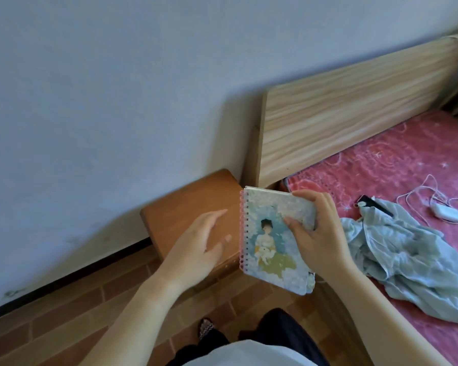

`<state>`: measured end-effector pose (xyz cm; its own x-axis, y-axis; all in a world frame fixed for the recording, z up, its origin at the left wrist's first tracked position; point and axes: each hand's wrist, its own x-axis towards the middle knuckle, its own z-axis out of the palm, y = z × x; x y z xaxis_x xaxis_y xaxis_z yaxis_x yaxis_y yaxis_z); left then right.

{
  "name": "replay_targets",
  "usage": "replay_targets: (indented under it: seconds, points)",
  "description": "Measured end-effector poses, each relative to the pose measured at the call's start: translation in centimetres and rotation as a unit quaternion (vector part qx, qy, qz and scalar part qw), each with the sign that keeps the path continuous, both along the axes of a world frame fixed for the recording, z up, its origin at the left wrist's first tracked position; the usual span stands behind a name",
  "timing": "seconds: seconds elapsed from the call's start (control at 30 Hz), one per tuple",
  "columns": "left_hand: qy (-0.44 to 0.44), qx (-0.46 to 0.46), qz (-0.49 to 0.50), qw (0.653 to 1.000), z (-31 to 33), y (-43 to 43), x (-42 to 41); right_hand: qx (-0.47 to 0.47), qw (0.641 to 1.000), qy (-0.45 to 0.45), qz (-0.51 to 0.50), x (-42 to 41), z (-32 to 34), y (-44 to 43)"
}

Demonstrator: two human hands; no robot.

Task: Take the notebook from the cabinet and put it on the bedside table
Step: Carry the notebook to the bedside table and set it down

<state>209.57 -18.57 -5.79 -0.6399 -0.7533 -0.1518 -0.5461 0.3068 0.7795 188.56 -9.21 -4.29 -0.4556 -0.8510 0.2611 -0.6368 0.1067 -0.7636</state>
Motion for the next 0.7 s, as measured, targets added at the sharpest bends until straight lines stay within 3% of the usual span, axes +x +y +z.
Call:
replay_targets:
  seconds: [0.17, 0.47, 0.7]
  points:
    - [-0.003, 0.016, 0.032, 0.999, -1.3, -4.9, -2.3, 0.013, 0.999, -0.032, 0.016, -3.0, -1.8, -5.9]
    - [0.001, 0.091, 0.161, 0.983, -5.1, -11.9, -9.9, 0.082, 0.986, -0.046, 0.137, -9.8, -4.9, -17.3]
    - [0.014, 0.123, 0.249, 0.961, -9.6, -15.1, -13.8, 0.142, 0.962, -0.003, 0.235, -14.0, -11.4, -23.9]
